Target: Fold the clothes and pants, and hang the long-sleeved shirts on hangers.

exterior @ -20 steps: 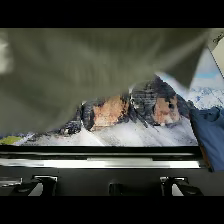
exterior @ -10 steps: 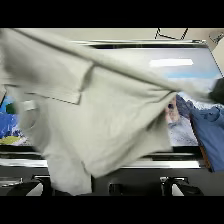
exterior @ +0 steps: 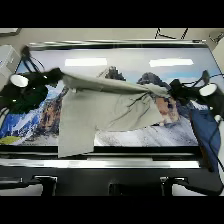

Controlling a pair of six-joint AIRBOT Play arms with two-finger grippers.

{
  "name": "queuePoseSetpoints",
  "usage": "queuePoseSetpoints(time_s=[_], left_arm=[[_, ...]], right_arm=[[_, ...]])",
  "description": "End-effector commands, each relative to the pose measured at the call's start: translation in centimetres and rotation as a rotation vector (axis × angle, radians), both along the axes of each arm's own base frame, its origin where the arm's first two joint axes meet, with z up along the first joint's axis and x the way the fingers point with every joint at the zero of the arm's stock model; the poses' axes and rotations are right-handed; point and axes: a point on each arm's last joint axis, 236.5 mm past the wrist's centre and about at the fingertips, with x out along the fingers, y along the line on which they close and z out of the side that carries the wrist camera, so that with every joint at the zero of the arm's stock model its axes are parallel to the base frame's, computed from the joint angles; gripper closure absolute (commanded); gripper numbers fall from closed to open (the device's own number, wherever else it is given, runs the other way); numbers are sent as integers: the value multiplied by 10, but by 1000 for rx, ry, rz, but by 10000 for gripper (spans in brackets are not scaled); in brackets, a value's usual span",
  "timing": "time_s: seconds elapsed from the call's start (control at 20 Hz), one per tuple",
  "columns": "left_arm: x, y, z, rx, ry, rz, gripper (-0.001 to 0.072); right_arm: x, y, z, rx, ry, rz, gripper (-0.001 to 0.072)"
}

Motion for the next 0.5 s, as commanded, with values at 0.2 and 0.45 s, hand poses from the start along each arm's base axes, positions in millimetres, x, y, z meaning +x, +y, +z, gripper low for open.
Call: queuePoseSetpoints(time_s=[0.2,0.45], left_arm=[[-70,-23,-86,-100,443,-210,328],[-170,125,-107,-8,845,-153,116]], right_arm=[[3,29,-43,70,76,161,345],[-93,-79,-21,60,379,272,74]])
